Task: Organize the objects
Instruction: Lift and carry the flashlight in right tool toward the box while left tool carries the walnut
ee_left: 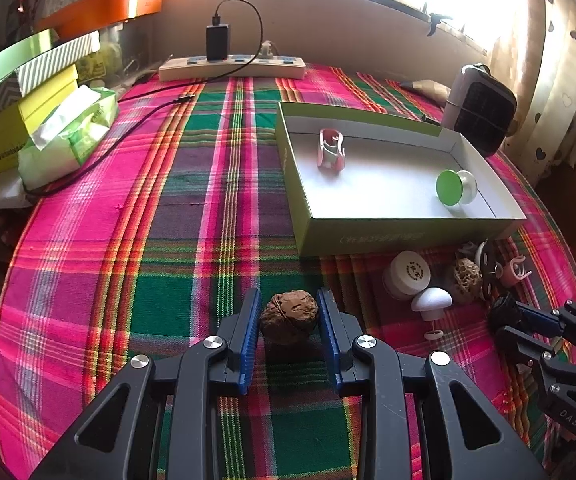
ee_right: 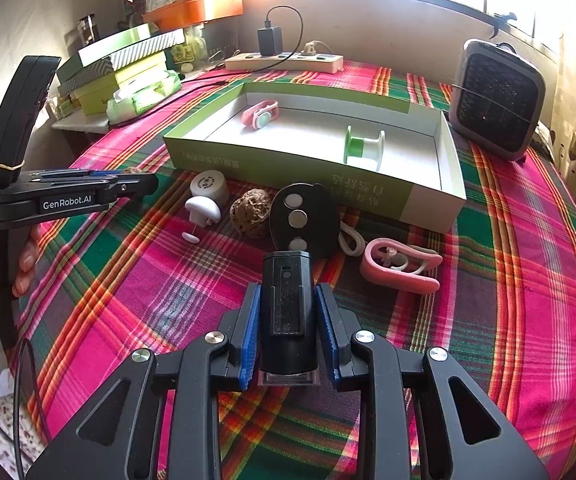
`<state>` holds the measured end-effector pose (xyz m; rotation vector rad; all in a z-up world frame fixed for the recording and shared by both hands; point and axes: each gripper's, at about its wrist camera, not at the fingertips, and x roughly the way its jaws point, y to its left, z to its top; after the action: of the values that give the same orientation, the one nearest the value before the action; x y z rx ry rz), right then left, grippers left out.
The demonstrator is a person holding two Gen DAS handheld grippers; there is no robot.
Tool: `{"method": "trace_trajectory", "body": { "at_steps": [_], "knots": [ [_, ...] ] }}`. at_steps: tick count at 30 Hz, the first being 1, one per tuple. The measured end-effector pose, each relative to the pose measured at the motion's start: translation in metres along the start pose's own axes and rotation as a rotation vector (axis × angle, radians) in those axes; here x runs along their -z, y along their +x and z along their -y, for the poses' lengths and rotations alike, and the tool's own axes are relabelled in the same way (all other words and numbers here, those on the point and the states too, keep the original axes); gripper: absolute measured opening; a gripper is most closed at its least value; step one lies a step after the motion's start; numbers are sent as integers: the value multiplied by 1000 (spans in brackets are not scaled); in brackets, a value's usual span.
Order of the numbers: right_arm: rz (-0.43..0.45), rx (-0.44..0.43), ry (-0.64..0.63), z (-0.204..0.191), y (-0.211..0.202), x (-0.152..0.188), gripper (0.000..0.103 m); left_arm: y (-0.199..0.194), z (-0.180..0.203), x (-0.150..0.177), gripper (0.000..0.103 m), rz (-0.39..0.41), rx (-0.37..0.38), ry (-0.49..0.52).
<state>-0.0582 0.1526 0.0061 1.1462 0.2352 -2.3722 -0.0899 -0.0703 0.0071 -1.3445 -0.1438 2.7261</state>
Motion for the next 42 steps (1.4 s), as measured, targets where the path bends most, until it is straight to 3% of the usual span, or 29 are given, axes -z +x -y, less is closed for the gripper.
{"method": "trace_trajectory", "body": {
  "at_steps": [26, 42],
  "knots": [
    [63, -27, 53, 4, -21, -12, 29, -29, 22, -9, 26, 68, 27, 48],
    [110, 27, 97, 23, -32, -42, 29, -26, 41, -31, 26, 83, 68, 76]
  ]
}}
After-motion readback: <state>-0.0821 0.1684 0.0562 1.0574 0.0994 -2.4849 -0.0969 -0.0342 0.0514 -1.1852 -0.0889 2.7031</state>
